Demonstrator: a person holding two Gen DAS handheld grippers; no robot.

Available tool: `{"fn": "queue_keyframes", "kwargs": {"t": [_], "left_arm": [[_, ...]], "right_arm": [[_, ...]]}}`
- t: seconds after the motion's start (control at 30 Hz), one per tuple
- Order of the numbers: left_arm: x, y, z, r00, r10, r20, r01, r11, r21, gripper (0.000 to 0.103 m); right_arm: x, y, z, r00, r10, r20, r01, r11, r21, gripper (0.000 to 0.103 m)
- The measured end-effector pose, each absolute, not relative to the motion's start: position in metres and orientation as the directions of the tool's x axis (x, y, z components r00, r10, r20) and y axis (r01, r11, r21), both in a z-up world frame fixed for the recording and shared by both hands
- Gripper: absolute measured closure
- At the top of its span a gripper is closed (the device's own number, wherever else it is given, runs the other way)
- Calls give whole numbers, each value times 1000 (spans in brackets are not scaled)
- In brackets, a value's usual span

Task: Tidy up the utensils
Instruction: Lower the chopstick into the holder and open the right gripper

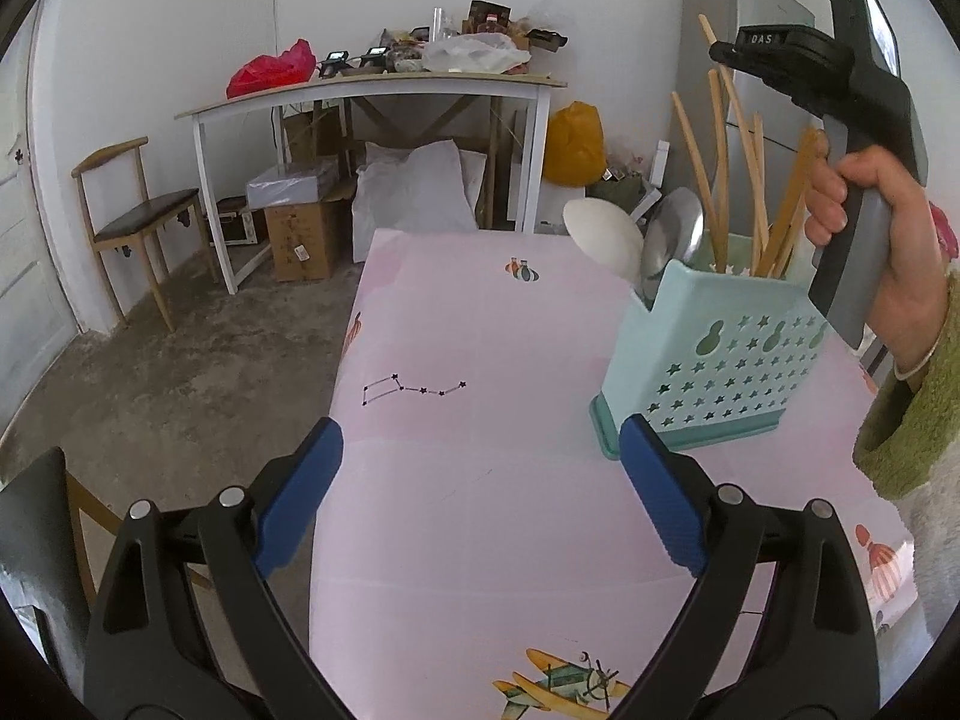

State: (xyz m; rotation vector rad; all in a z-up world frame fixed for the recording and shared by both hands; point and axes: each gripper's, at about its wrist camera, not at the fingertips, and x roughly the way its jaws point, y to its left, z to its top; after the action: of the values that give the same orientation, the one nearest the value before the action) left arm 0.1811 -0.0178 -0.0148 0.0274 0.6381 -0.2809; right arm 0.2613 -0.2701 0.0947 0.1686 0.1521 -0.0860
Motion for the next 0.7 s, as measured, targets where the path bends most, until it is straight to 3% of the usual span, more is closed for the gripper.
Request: {"fn": "queue_keyframes", "kwargs": {"t": [0.43,0.5,0.53,0.7], "left_arm": [[186,-28,-20,760,-315,-569,337,939,-70,13],[186,-30,-20,760,-341,-554,358,930,-81,14],[187,-32,-20,758,-351,-550,366,927,-88,13],[185,-41,-19,738,-423,-526,419,898,-135,13]], "right_arm": [[229,-283,83,984,-13,-177,41,986,159,95],[217,-286,77,980,8,-199,23,988,152,82],[208,-289,75,974,18,-225,15,989,146,67],[162,-302,67,965,67,-252,-29,988,153,56]]}}
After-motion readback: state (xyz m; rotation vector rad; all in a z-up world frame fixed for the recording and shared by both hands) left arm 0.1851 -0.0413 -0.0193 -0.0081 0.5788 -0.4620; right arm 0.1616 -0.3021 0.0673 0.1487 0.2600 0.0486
